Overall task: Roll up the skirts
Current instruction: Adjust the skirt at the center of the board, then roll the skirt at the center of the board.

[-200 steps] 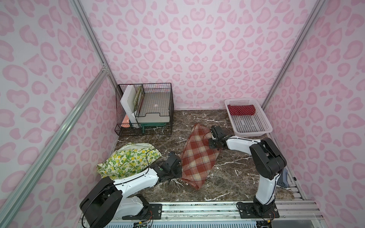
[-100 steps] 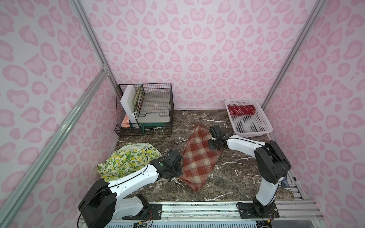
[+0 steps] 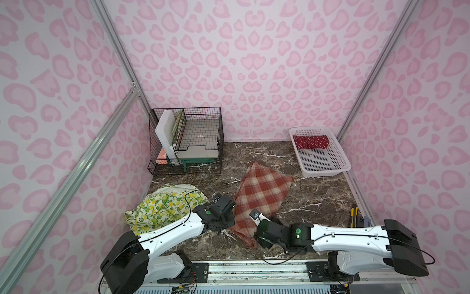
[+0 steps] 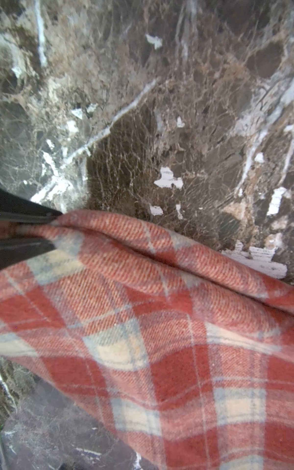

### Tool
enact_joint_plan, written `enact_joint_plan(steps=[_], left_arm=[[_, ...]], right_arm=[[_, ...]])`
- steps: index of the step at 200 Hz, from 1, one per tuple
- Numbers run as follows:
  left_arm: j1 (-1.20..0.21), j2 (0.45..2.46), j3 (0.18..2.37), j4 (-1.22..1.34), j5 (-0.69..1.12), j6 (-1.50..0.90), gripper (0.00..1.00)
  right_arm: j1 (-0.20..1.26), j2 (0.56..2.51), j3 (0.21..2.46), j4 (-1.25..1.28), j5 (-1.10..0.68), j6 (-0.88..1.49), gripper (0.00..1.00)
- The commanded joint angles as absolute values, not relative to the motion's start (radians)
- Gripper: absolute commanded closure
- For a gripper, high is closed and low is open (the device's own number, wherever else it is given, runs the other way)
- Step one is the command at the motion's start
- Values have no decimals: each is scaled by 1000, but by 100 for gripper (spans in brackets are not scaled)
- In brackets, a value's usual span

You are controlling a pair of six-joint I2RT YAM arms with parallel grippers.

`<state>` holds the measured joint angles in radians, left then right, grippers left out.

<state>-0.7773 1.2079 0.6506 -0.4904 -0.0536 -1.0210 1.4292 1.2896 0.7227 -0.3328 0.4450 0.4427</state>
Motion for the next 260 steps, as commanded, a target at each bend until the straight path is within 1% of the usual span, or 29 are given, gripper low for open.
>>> enact_joint_plan(steps=[1,14,21,39,71,79,103,126,148,171,188,209,227,243,260], left_arm=[[-779,1194,641,-472,-25,-1065,100],[-778,1192,644,-469,-7,-1074,100],[-778,1192,648,-472,-2,-1080,100],[-779,1192,654,-476,7,-1087,100],[-779,1183,660,-489,2,-1088,100],[-778,1179,660,-490,0,-1092,100],[-778,1170,659,-496,-2,-1095,100],[-778,1166,649,-491,0,-1106,100],[-779,1164,642,-484,3,-1111,100],[-778,1159,636,-483,5,-1115,100],[-778,1151,634,-496,-3,-1119,100],[-778,1141,626,-500,-11,-1126,100],[-779,1149,623,-496,-10,-1128,100],[-779,1158,623,-487,-6,-1128,100],[-779,1164,623,-484,-3,-1127,100]], right_arm=[[1513,1312,694,-180,545,491,18],[1560,1359,722,-196,611,489,13],[1581,1380,736,-196,644,482,9],[1594,1434,754,-167,651,463,5],[1597,1541,776,-104,700,440,4],[1595,1561,780,-91,721,445,1],[1595,1631,814,-103,773,431,1],[1590,1673,834,-86,780,423,1],[1579,1741,880,-152,844,465,1],[1573,1811,911,-200,865,496,3],[1577,1831,927,-252,921,536,5],[1590,1833,954,-349,1008,613,14],[1605,1830,964,-382,1048,632,20],[1613,1831,981,-412,1060,652,24],[1629,1849,1010,-469,1109,684,25]])
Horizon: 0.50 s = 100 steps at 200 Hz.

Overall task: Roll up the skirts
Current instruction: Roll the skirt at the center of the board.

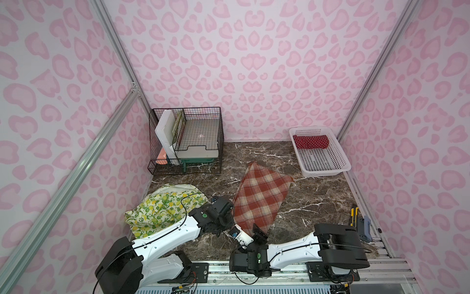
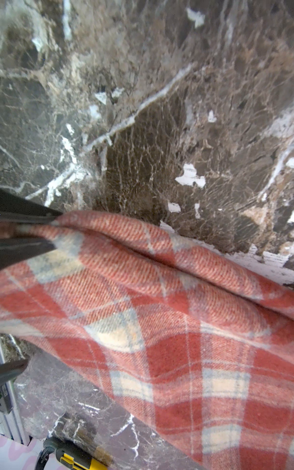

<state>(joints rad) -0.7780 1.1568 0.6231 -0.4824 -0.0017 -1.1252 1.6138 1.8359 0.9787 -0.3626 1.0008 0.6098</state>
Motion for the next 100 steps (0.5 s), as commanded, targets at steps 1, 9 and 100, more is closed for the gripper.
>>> enact_joint_plan(steps=[1,9,100], left_arm=[[-779,1164,623,-485,-3,-1126,100],[-779,1165,621,-483,-2,-1126,100],[-774,1161,618,-500,-5,-1118,100]], right_arm=[[1630,1851,1013,-474,1113,687,25],[1634,1869,1034,-523,1136,720,24],[1667,1947,1079,-623,1166,767,48]])
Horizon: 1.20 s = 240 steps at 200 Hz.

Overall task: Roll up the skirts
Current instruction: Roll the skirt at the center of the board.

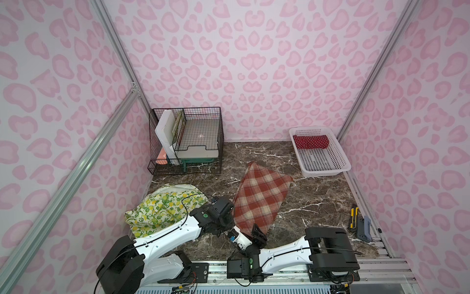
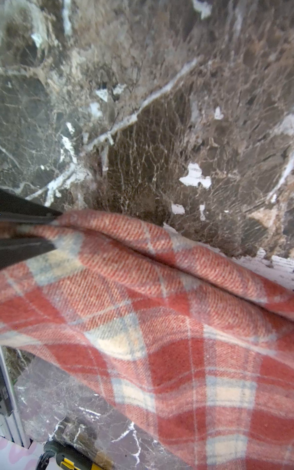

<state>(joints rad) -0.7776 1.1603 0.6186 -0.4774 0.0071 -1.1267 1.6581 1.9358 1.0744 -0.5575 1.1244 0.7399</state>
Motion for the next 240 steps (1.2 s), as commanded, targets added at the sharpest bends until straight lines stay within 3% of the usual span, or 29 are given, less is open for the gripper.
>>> enact_joint_plan(steps=[1,26,51,69,104,127,177,201,240], left_arm=[[-774,1162,619,-500,-4,-1117,100],[-770,1175,622,-497,0,-1114,100],[-763,1175,630,-517,-3,-1107,100],[-751,1163,641,-548,-10,-1092,95],[-706,1131,658,-611,-2,-1047,64],[-685,1096,661,-639,-4,-1030,54],[-651,961,655,-720,-34,-1005,47],[-646,893,640,-735,-39,-1003,47],[-646,787,616,-742,-48,-973,46]], right_arm=[[1668,1948,1079,-623,1165,766,50],[1676,1950,1069,-581,1135,716,79],[1676,1944,1045,-513,1080,623,100],[1667,1928,1019,-465,989,538,100],[1621,1879,979,-408,740,369,100],[1560,1823,977,-373,593,285,100],[1313,1722,997,-291,-34,153,100],[1163,1738,1009,-275,-431,121,100],[965,1771,989,-125,-909,227,100]])
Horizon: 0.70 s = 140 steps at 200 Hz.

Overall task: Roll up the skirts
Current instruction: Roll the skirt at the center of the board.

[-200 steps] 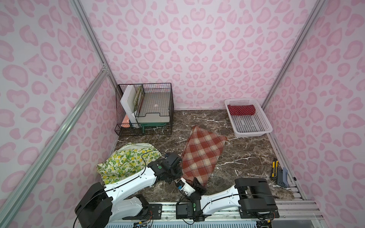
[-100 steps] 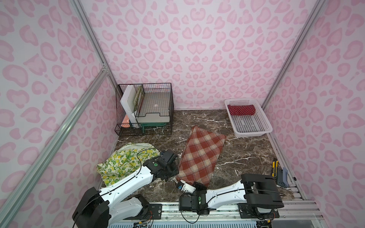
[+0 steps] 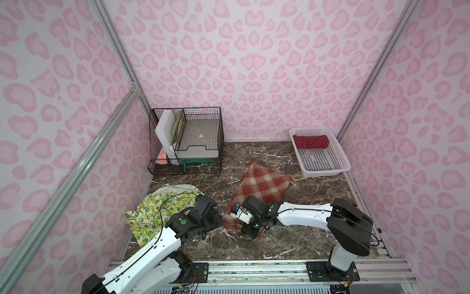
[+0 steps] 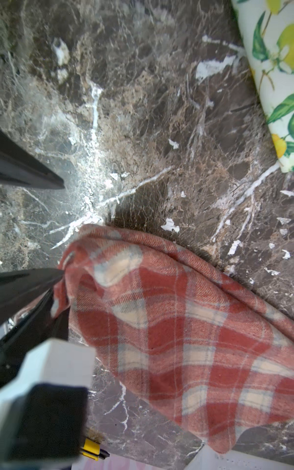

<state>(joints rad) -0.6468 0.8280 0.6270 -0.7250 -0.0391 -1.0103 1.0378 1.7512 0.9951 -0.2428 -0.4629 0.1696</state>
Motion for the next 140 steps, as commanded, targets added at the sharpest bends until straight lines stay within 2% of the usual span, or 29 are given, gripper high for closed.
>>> enact_joint_plan(steps=[1,22,50,96,140], left_arm=[[-646,785,615,-742,-46,-971,46],[-646,770,589,-689,-8,-959,46],[-648,813,562,-597,29,-960,46],[-650,877,572,-484,15,-942,45],[-656,1038,563,-344,17,-953,43]], right_arm=[[960,1773,988,-122,-919,228,100],[868,1835,1012,-112,-1090,256,100],[769,1987,1070,-170,-1232,254,100],[676,2088,1101,-158,-1181,291,100],[649,2186,1138,-216,-1142,269,100]])
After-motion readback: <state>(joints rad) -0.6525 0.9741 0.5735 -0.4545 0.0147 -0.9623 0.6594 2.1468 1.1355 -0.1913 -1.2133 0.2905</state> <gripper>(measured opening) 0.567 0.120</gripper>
